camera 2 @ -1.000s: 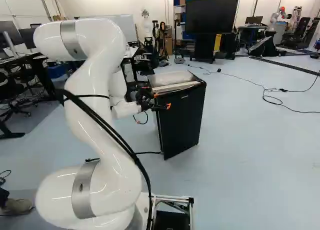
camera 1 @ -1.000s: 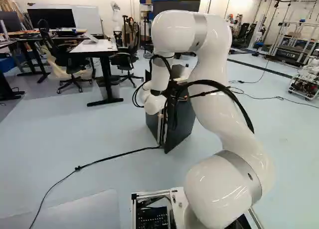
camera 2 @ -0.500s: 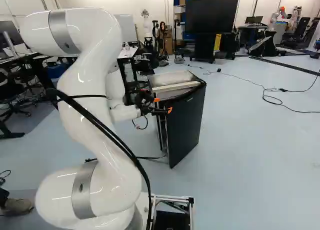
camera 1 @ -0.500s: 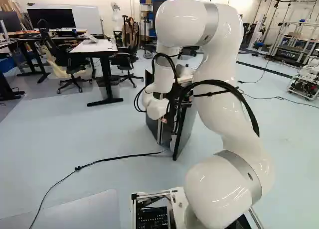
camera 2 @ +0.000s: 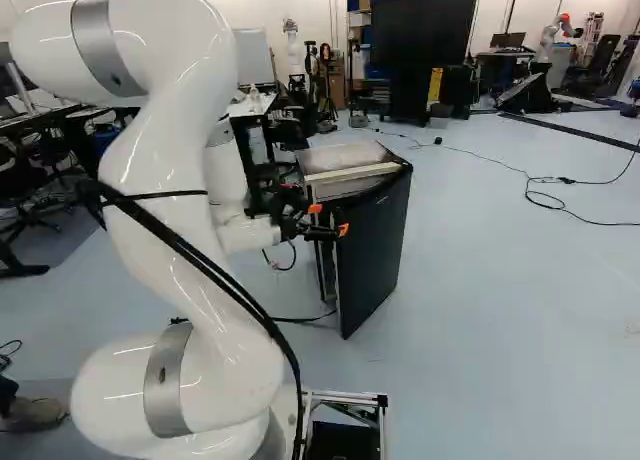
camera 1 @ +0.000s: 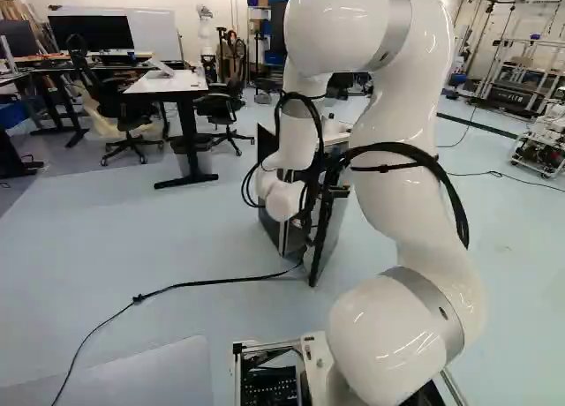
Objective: Open the fridge door
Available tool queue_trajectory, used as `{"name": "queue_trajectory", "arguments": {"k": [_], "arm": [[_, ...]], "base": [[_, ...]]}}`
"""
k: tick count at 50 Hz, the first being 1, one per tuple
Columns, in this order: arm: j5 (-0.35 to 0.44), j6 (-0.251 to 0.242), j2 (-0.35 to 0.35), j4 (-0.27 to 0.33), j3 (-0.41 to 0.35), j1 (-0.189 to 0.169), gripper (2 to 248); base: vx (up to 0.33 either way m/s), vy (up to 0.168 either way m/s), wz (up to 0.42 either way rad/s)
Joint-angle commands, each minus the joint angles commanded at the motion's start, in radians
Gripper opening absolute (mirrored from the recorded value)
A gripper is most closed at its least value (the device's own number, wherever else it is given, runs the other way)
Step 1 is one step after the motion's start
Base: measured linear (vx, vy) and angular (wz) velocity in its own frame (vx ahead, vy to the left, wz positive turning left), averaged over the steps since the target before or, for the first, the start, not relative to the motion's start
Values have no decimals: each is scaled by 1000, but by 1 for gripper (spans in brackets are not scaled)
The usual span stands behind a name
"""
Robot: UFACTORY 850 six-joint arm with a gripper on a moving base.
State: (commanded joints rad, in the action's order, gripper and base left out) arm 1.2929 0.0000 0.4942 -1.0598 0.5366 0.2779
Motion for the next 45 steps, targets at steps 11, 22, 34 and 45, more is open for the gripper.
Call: {"name": "queue_trajectory", "arguments": {"k": [11,22,34,45], "arm": [[9,0,-25,-8,-40,-19,247],[49,0,-31,-21,-50,-28,247],[75,0,-33,-34,-53,-43,247],[89,0,-39,-45,-63,-75,247]], "base": [[0,0,0],[0,0,0],[0,0,0],[0,0,0]]}}
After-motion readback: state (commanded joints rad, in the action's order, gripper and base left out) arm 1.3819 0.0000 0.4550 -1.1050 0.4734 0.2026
